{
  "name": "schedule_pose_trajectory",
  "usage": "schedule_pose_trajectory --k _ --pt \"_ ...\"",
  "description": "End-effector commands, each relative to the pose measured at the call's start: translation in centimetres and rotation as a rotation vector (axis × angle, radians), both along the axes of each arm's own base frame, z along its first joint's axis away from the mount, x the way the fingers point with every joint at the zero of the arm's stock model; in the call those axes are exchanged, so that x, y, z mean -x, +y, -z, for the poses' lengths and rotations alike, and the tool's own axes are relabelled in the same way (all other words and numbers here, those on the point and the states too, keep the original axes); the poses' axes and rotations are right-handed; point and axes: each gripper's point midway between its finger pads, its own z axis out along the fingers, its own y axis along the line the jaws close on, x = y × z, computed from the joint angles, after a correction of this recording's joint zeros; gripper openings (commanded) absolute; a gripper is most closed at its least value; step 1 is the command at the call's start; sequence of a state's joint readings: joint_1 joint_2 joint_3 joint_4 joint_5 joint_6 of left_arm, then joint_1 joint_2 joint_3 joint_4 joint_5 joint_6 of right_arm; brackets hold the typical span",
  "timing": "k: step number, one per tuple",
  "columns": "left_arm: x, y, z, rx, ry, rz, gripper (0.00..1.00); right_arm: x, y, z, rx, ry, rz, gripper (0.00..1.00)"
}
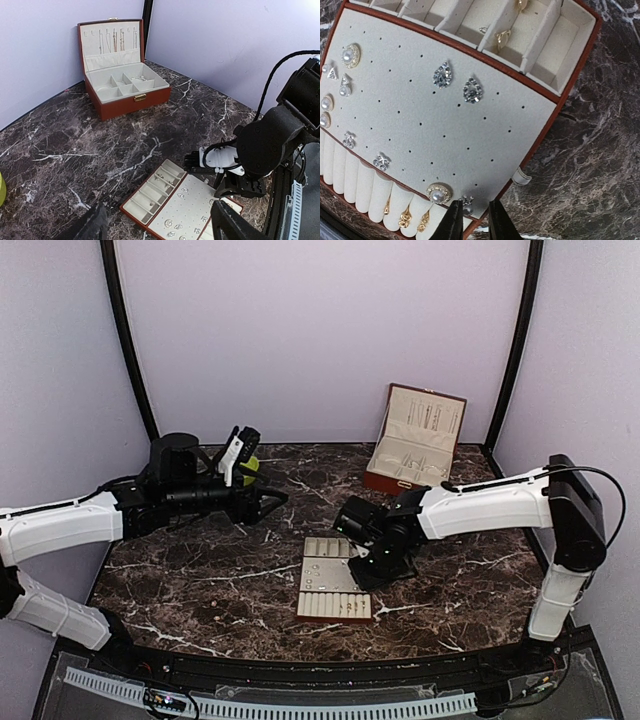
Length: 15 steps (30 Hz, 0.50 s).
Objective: Organize the mixed jewelry
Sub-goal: Insert the earring into the earring holder, then pick up the earring from the center of the board.
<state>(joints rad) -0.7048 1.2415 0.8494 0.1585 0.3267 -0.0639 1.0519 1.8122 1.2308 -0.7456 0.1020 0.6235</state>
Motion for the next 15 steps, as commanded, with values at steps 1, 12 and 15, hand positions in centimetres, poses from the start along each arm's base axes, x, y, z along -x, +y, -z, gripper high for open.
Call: schedule_pose_trajectory --k 1,12,15 --pt "0.0 0.5 -1.0 0.019 -0.037 -0.018 0.73 -0.2 -0.8 -2.5 -0.005 -0.054 0.003 0.23" --pt "-0.3 1.0 -1.4 0.025 -0.054 -0.049 0.74 -1.2 -0.6 -7.0 -0.147 -0.179 0.036 0.35" --pt "-0.6 1.3 -1.3 0.030 -0.047 -0.061 0.76 -2.2 -1.4 -8.1 -0.168 -0.236 0.076 0.40"
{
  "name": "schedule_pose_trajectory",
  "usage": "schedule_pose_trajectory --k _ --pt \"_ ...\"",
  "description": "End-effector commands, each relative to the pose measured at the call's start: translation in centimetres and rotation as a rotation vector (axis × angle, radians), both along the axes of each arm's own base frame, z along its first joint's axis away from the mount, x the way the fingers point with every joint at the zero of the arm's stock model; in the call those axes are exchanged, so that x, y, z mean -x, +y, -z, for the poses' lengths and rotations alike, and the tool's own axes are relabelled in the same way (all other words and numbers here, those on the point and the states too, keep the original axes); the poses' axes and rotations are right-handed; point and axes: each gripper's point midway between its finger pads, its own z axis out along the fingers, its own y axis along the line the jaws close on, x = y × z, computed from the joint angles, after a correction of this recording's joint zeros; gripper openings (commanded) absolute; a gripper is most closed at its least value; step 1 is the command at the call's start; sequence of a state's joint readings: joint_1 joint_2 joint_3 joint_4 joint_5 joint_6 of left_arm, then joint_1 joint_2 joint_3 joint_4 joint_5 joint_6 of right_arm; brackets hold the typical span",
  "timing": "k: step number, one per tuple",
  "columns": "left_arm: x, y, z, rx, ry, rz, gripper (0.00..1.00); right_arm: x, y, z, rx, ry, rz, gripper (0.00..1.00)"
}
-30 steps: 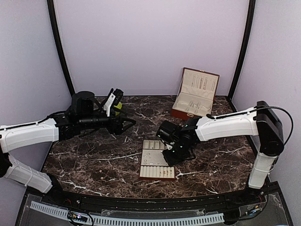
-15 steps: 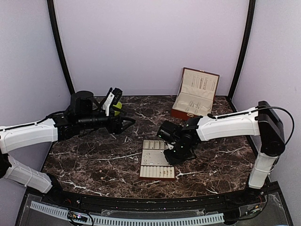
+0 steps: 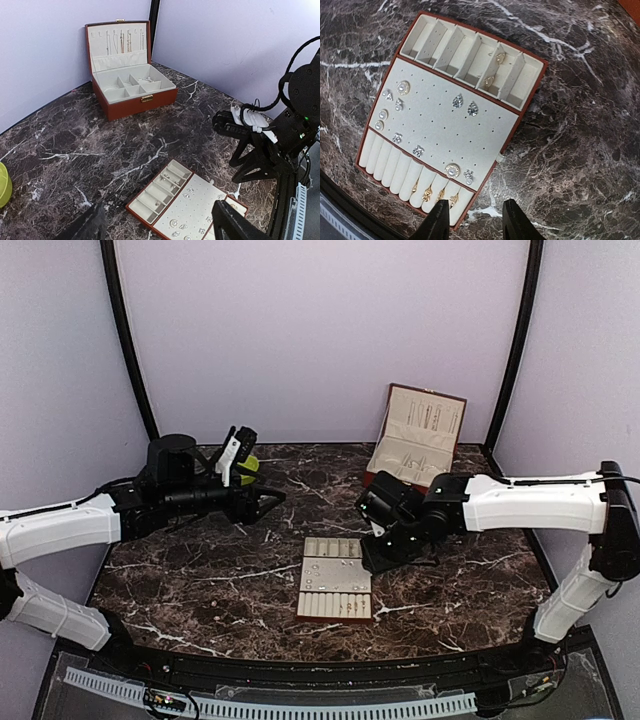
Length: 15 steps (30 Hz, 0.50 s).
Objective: Organize the mixed jewelry
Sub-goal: Pick up the earring from the center of the board.
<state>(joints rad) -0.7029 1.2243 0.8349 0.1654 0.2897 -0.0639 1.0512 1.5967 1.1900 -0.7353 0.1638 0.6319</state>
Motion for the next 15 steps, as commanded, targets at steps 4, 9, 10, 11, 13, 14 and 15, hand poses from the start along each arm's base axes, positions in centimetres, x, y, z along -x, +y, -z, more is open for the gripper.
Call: schedule_pose_trajectory --k 4,9,10,11,13,14,15 --pt "-1.5 1.9 -1.3 0.054 -0.010 -0.062 0.77 -3.5 -2.8 -2.1 -0.082 -0.158 0.176 0.45" --pt "-3.3 3.9 -1.5 0.071 0.001 -0.134 0.77 -6.9 -5.9 -2.0 -0.213 -0.229 0.343 0.51" --pt "-3.6 4.3 -1.6 0.072 -0.001 -0.147 0.77 -7.6 -6.7 -2.0 -0.219 -0.247 0.366 0.53" --pt "-3.7 4.4 -1.7 0.073 -0.004 -0.152 0.77 -8.2 -7.8 -1.8 -0.212 -0.265 0.390 0.55" --pt "-4.0 4.8 -1.7 0.073 -0.006 -0.165 0.77 -9.2 -9.9 -1.5 -0.188 -0.293 0.429 0.59" --pt "-4.1 5.0 -1.6 0.070 -0.009 -0.174 0.77 -9.7 -11.1 -1.1 -0.172 -0.303 0.452 0.62" --pt "-4.2 5.0 -1.6 0.067 -0.009 -0.179 0.77 -10.2 -12.2 -0.7 -0.160 -0.306 0.473 0.64"
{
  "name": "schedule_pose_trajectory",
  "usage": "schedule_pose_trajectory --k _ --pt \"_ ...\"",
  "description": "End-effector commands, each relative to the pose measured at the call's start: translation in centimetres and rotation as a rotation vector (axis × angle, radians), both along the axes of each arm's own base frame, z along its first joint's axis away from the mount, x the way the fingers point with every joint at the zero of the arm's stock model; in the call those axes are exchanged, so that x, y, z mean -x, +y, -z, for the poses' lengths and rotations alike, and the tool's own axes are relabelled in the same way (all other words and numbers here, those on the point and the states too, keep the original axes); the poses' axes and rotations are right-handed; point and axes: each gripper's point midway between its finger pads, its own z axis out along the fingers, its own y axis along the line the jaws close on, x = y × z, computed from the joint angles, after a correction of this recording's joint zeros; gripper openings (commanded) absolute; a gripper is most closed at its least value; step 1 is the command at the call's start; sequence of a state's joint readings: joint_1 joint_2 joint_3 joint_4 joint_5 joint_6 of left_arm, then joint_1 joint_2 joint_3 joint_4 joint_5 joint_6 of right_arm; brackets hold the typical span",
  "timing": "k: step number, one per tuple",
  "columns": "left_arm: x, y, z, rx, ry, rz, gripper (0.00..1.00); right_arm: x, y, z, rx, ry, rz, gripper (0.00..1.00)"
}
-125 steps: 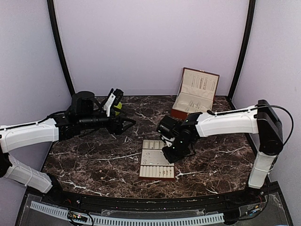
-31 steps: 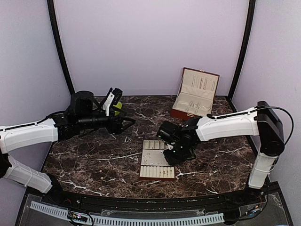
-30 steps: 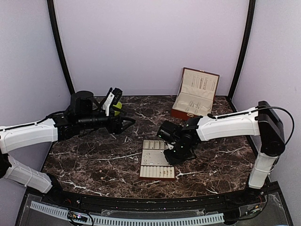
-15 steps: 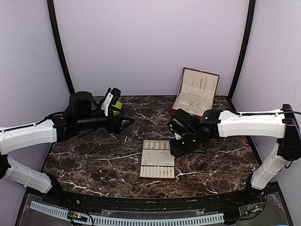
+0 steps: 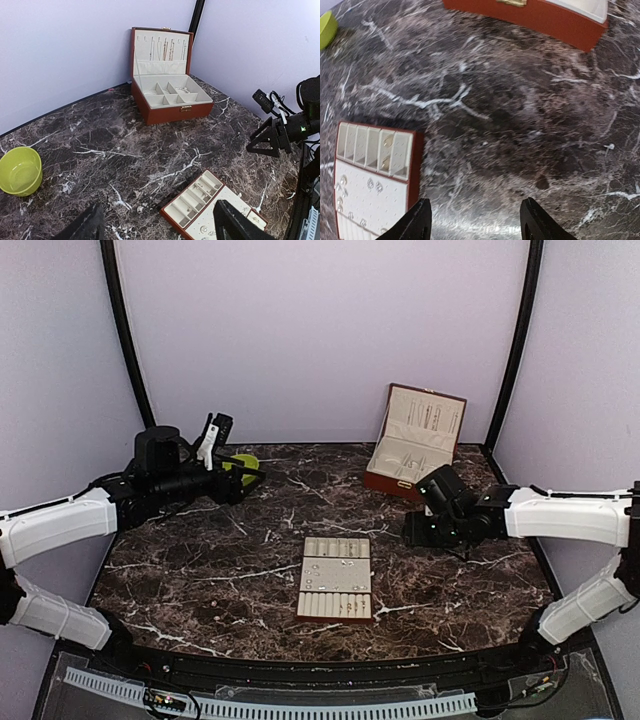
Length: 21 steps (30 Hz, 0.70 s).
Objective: Organize the mixed jewelry
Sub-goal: Pick up the earring from the center of the board.
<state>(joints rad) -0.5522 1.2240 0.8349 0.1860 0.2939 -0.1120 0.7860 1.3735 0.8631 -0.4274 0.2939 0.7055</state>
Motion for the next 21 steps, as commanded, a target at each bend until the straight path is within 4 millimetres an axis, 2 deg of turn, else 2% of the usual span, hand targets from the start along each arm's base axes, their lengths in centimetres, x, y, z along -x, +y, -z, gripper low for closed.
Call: schedule_pose_trajectory --k 1,8,10,16,21 --pt "-0.1 0.7 -1.0 0.019 -0.031 -0.021 0.77 -3.3 -3.6 -0.6 -0.018 -0.105 0.107 0.64" --pt "-0.3 0.8 -0.5 0.004 -0.028 -0.028 0.77 -5.5 -9.3 1.9 -0.067 -0.070 0.202 0.67" --pt "-0.4 0.8 -0.4 0.000 -0.027 -0.031 0.77 -5.8 -10.3 2.5 -0.083 -0.052 0.221 0.68" --pt "-0.4 0.7 -0.2 -0.004 -0.019 -0.027 0.77 -6.3 -11.9 4.4 -0.137 -0.016 0.251 0.68" --pt "-0.3 0.7 -0.2 -0.005 -0.019 -0.024 0.77 -6.6 -11.6 5.9 -0.159 0.021 0.245 0.66"
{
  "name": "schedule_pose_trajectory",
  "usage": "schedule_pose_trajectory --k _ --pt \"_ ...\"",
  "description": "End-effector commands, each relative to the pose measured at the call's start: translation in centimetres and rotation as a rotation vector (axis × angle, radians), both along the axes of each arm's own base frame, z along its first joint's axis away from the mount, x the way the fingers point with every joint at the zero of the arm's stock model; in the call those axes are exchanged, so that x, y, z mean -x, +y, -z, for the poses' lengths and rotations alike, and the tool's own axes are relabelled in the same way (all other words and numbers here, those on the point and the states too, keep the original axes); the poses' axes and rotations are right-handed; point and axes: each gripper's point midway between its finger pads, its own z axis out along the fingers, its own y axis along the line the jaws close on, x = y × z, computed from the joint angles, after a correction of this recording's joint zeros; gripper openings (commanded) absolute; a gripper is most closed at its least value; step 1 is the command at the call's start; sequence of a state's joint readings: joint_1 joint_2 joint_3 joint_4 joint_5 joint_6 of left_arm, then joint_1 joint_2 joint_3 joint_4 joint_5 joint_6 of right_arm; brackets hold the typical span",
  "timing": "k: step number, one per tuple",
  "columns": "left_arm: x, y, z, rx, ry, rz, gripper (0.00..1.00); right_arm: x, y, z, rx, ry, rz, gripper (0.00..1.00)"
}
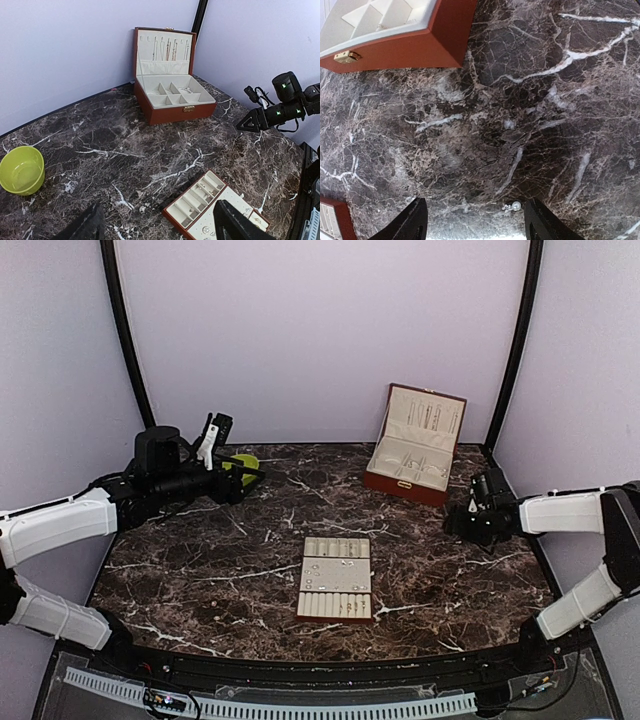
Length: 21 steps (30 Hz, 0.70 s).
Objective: Organize the mixed jewelry
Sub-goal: Pick up the earring from the center of the board.
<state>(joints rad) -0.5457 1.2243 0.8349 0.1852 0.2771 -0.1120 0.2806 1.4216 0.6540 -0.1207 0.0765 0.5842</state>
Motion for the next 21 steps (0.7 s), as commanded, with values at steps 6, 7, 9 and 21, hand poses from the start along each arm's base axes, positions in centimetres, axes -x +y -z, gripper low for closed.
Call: schedule_pose_trajectory --k 6,7,9,21 --pt "0.0 0.3 -0.2 0.000 -0.015 -0.002 0.77 -0.8 0.2 1.7 -0.012 0.001 -0.007 0.65" --pt "0.0 0.3 -0.3 0.000 -0.015 -0.001 0.77 -0.8 0.1 1.7 -0.006 0.001 -0.003 0.65" --pt "0.1 0.2 -0.3 0.001 -0.015 0.000 0.77 -0.9 -0.1 1.8 0.001 -0.003 0.001 0.65" --pt "0.1 0.3 -0.3 0.003 -0.016 0.000 0.77 0.2 0.1 2.8 -0.003 0.050 -0.015 0.62"
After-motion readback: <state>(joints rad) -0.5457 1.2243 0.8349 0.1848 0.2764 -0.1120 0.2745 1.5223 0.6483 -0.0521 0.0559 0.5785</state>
